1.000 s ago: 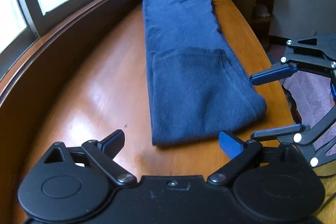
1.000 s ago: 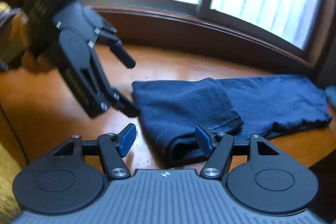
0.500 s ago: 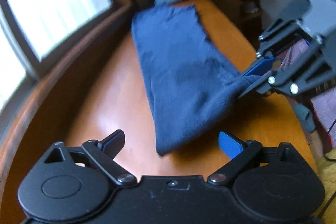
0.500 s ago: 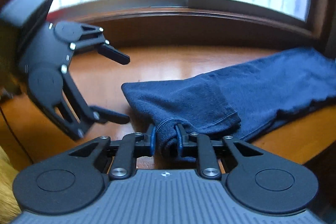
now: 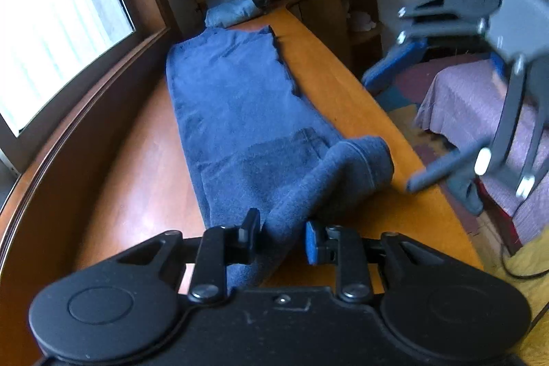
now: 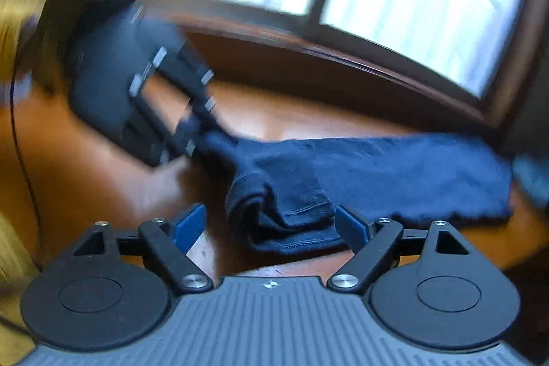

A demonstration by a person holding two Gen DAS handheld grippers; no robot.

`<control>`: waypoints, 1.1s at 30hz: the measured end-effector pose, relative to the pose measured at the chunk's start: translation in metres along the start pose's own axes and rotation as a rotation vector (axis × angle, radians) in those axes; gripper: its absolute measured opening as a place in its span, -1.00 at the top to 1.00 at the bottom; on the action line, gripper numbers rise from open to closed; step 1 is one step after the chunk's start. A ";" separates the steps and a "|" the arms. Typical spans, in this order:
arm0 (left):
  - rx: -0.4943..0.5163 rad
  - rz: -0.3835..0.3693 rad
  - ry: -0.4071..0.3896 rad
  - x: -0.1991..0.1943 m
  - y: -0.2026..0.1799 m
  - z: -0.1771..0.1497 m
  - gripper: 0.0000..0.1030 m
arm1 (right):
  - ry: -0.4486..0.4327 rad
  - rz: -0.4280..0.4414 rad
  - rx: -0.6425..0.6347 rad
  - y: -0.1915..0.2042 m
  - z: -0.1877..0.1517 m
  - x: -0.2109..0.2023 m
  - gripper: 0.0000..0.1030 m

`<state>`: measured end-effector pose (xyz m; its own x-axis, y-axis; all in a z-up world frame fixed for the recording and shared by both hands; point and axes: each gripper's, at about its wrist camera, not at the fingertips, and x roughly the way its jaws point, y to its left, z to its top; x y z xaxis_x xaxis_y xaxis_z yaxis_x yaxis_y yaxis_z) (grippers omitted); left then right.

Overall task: Fold clothes
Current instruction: 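Lift the gripped end with the right gripper and lay it over the strip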

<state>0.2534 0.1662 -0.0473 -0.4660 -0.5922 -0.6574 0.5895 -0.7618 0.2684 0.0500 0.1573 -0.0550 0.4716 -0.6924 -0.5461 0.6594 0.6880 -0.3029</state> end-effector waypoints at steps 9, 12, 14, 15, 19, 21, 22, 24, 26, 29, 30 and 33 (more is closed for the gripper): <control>0.010 0.033 -0.009 -0.017 -0.001 0.009 0.39 | 0.024 0.028 -0.048 0.005 0.005 0.058 0.71; -0.010 0.044 -0.035 -0.034 0.003 0.010 0.05 | 0.027 0.106 0.062 -0.003 0.008 0.045 0.75; -0.031 0.015 -0.062 -0.045 0.006 0.009 -0.08 | 0.023 0.169 0.145 -0.010 0.008 0.033 0.75; -0.041 -0.014 -0.073 -0.048 0.006 0.009 -0.12 | 0.030 0.215 0.226 -0.020 0.005 0.030 0.75; -0.028 -0.092 -0.086 -0.042 0.005 0.011 -0.19 | 0.053 0.355 0.526 -0.058 -0.018 0.028 0.75; -0.019 -0.098 -0.078 -0.029 0.007 0.015 -0.19 | 0.055 0.387 0.649 -0.073 -0.026 0.032 0.74; -0.029 -0.101 -0.075 -0.023 0.010 0.017 -0.19 | 0.057 0.397 0.702 -0.079 -0.029 0.034 0.74; -0.054 -0.112 -0.077 -0.015 0.015 0.022 -0.19 | 0.076 0.409 0.797 -0.092 -0.033 0.042 0.72; -0.070 -0.115 -0.095 -0.011 0.019 0.029 -0.19 | 0.094 0.405 0.867 -0.099 -0.036 0.051 0.67; -0.086 -0.104 -0.150 -0.012 0.023 0.037 -0.19 | 0.135 0.396 0.929 -0.106 -0.038 0.060 0.66; -0.098 -0.098 -0.172 -0.015 0.024 0.039 -0.19 | 0.141 0.400 0.947 -0.108 -0.038 0.062 0.66; -0.152 -0.128 -0.207 -0.020 0.028 0.042 -0.19 | 0.157 0.404 0.985 -0.107 -0.037 0.065 0.69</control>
<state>0.2510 0.1452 0.0030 -0.6589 -0.5464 -0.5170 0.6020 -0.7952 0.0731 -0.0121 0.0469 -0.0870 0.7259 -0.3694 -0.5802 0.6863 0.3333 0.6464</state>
